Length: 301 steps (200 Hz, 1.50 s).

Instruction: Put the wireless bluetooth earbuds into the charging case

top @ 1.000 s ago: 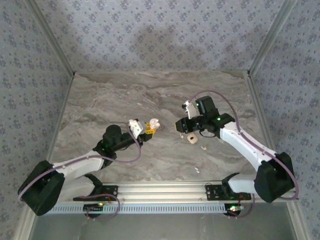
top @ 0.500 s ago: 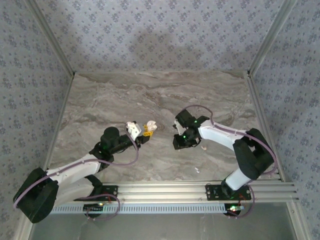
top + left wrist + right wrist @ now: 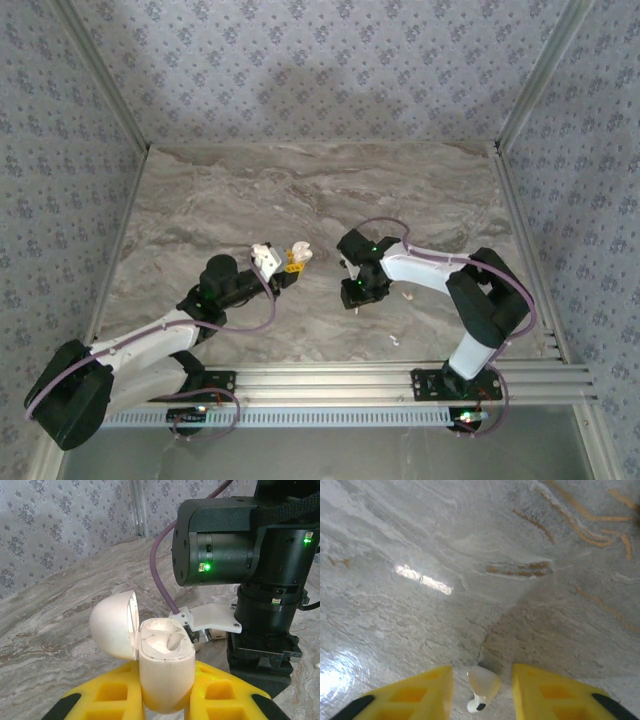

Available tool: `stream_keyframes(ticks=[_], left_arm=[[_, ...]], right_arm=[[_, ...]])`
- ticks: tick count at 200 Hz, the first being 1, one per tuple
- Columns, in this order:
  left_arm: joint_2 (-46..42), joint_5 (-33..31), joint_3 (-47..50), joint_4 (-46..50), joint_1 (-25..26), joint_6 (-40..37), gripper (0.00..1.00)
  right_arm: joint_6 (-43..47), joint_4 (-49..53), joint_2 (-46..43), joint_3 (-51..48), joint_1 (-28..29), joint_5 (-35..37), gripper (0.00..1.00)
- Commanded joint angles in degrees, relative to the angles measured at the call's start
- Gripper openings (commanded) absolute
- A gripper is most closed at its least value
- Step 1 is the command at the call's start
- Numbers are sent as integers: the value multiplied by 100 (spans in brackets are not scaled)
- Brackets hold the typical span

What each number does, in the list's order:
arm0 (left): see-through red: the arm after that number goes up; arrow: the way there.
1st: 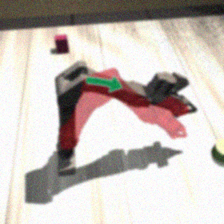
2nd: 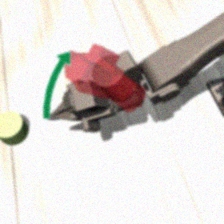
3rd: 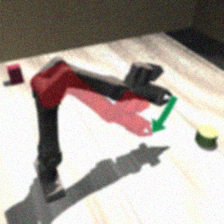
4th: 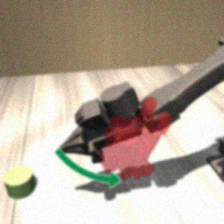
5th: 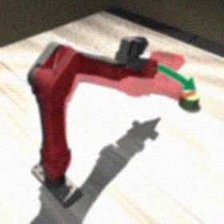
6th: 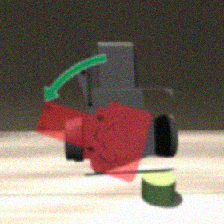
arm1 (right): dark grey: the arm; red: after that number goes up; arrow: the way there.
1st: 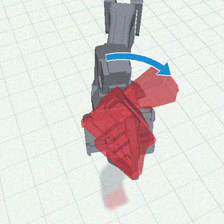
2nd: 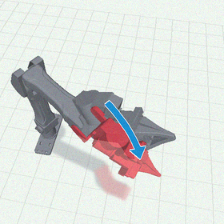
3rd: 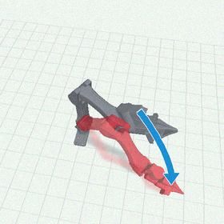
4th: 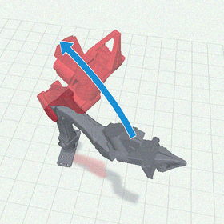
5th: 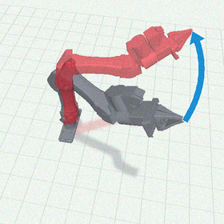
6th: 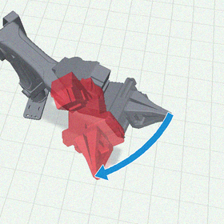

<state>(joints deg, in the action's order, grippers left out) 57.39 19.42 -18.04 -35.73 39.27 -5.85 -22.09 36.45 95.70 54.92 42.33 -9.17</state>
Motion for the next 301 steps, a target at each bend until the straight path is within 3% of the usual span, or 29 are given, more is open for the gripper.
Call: stream_keyframes(ticks=[1,39,68,107,207,301], left_arm=[[-130,-61,11,-4,-42,-102,14],[-224,-79,2,70,-53,-118,14],[-262,-96,-6,90,-68,-125,14],[-155,-42,-33,20,-86,-101,14],[14,70,-94,-84,-128,-4,14],[18,67,-88,-84,-151,31,14]], right_arm=[[-65,681,14,285,1,328,43],[-782,1688,-424,966,-23,516,45],[-1833,1783,-666,934,-6,491,44],[-2371,1558,-541,723,-14,233,43],[-1972,1240,613,928,20,108,40],[-1869,1063,832,1034,85,-24,36]])
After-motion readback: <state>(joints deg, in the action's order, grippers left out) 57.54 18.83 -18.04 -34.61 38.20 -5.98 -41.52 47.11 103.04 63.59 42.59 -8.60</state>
